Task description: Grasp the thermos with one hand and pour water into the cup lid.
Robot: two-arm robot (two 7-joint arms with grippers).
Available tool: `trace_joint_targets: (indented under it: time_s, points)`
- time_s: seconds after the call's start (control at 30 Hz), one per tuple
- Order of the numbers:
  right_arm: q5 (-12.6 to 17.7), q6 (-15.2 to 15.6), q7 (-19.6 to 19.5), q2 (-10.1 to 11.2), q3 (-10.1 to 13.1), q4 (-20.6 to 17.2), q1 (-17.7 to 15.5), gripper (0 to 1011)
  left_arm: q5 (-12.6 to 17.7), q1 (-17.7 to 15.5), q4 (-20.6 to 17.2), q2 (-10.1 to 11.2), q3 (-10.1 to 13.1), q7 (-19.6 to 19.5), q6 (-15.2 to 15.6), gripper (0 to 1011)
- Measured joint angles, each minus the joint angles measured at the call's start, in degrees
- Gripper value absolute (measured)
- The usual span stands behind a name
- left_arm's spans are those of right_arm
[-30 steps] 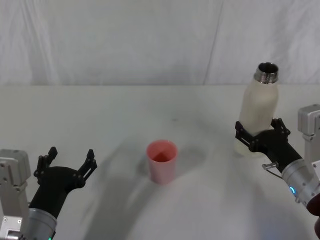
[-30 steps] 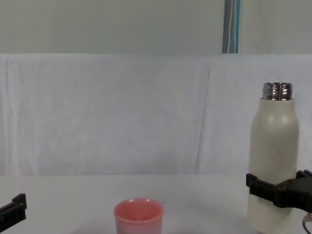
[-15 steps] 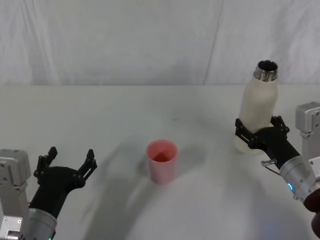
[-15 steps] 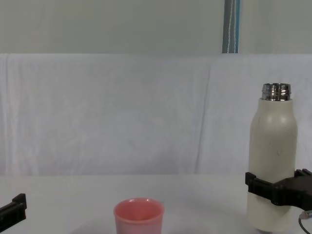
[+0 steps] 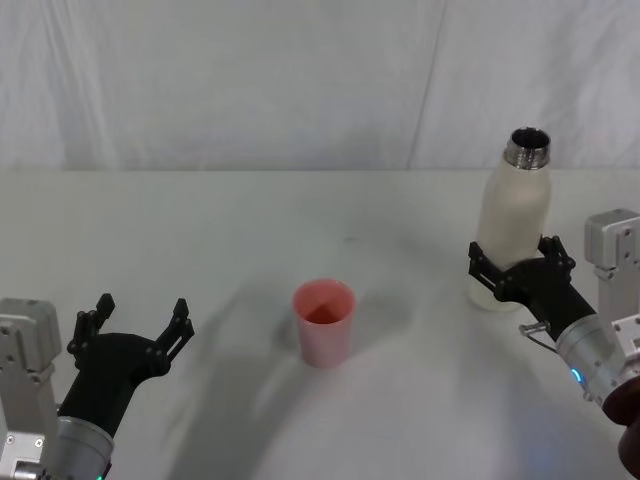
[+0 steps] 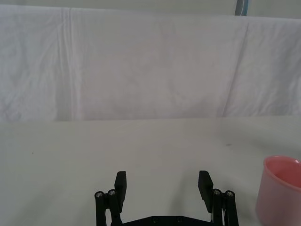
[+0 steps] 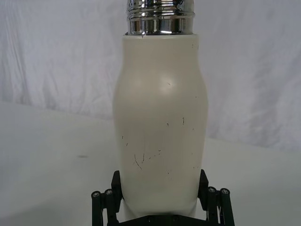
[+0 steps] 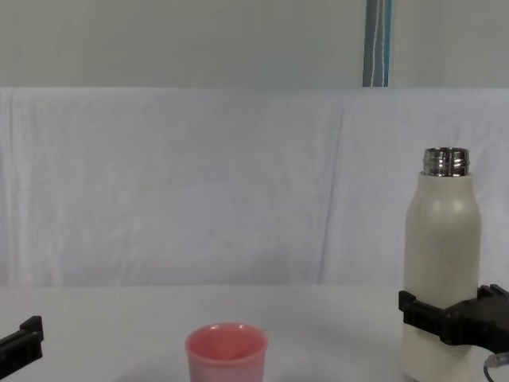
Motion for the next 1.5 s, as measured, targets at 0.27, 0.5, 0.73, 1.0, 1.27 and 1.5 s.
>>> trace_joint_targets:
  time_s: [0.27, 0.5, 0.73, 1.0, 1.27, 1.5]
  points:
    - [0.59, -1.53, 0.26, -0.53, 0.32, 1.13, 0.09, 950, 0.0, 0.0, 0.0, 0.0, 0.0, 0.0, 0.0, 1001]
    - [0.52, -1.8, 0.38, -0.63, 0.29, 1.55, 0.27, 950, 0.0, 0.0, 0.0, 0.0, 0.0, 0.0, 0.0, 1001]
    - [0.21, -1.49, 0.44, -0.52, 0.15, 1.56, 0.36, 950, 0.0, 0.0, 0.0, 0.0, 0.0, 0.0, 0.0, 1001]
    - [-0.15, -1.04, 0.44, -0.37, 0.02, 1.57, 0.38, 950, 0.0, 0.0, 0.0, 0.0, 0.0, 0.0, 0.0, 1001]
    - [-0.19, -0.97, 0.44, -0.33, 0.0, 1.57, 0.39, 950, 0.0, 0.0, 0.0, 0.0, 0.0, 0.0, 0.0, 1001]
    - [-0.18, -0.95, 0.41, -0.33, 0.0, 1.55, 0.38, 950, 0.0, 0.0, 0.0, 0.0, 0.0, 0.0, 0.0, 1001]
